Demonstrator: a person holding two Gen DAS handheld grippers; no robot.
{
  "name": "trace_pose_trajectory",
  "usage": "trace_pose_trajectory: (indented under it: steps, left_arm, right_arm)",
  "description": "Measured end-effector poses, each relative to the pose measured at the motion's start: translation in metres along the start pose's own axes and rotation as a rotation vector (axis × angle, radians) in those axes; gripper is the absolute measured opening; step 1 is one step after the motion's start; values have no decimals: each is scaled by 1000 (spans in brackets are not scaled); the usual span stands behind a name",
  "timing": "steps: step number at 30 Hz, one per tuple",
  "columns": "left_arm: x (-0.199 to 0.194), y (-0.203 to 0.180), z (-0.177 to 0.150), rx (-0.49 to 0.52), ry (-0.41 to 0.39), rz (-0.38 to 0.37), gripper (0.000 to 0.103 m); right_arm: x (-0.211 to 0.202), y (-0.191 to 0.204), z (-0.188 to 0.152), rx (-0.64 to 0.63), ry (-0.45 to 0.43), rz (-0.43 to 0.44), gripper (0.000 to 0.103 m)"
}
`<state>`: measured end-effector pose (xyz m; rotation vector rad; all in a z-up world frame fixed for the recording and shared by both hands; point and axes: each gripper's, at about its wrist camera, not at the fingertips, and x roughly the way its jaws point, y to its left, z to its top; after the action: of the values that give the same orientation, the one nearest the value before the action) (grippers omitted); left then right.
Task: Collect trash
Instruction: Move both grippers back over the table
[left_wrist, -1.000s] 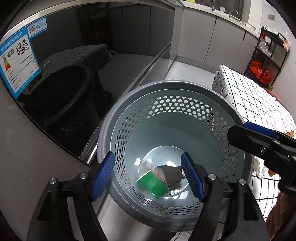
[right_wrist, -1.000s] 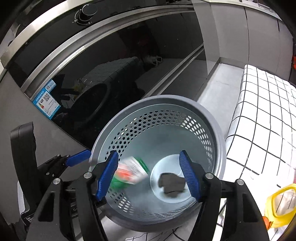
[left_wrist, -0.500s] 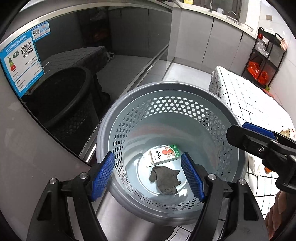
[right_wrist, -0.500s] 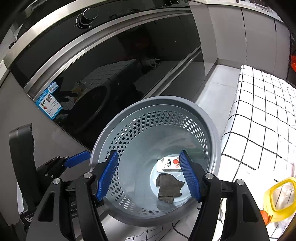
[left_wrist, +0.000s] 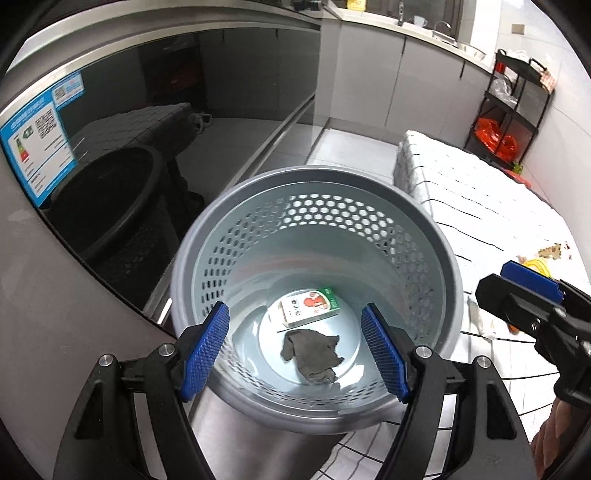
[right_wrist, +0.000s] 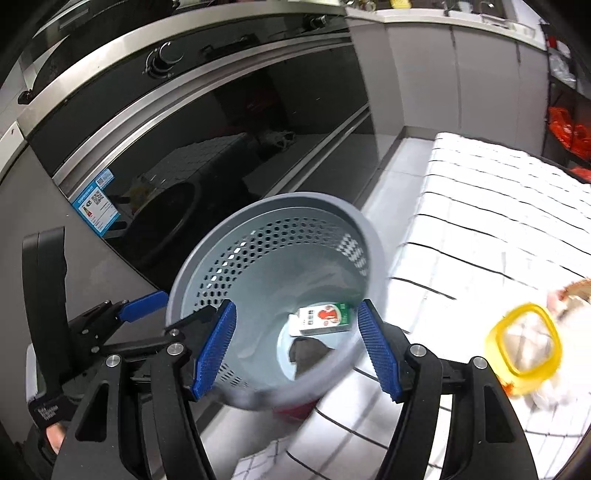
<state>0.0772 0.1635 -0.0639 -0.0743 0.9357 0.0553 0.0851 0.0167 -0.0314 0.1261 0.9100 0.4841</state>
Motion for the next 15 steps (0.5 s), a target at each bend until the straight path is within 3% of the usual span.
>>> trace_pose_trajectory:
  steps: [6, 15]
  left_arm:
    - [-11, -30, -9, 55, -20, -36, 74]
    - [-21, -79, -24, 141, -29, -110, 78]
  right_arm:
    - [-26, -25, -25, 53, -30, -70, 66]
    - [-79, -80, -67, 162, -85, -243, 66]
